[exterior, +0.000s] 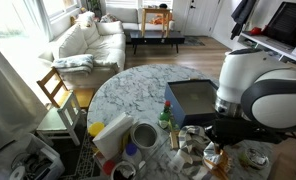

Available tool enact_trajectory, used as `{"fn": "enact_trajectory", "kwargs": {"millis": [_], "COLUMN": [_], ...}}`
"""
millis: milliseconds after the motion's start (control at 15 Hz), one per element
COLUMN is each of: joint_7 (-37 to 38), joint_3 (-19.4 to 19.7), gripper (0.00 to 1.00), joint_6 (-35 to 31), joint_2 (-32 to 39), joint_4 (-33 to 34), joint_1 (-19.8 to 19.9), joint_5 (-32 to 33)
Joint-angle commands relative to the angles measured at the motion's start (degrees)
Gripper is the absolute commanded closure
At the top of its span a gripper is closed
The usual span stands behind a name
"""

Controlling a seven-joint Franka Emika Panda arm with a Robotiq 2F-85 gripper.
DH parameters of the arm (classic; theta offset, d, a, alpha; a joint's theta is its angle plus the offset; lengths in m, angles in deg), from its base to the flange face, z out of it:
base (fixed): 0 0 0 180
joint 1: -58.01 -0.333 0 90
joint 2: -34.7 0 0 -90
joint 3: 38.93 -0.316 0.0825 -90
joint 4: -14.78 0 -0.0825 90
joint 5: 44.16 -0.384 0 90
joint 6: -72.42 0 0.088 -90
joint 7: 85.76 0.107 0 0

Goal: Wrap the Cheetos packet in the striped cloth then put them in the box

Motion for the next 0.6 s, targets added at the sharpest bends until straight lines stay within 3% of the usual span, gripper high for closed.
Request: {"fn": "enact_trajectory", "kwargs": {"millis": [0,267,533], "joint_7": [3.5,3.3,2.4], "joint_3": [-0.3,0.2,0.8], "gripper": [1.00,1.00,1.00], "joint_6": [-8.0,-11.2,-8.7], "joint_2": [-1.4,-2.2,-3.6], "joint_4": [-2.8,-2.8,-2.5], "joint_1": [0.3,0.0,0.0], "joint_5": [4.8,3.8,1.1]}}
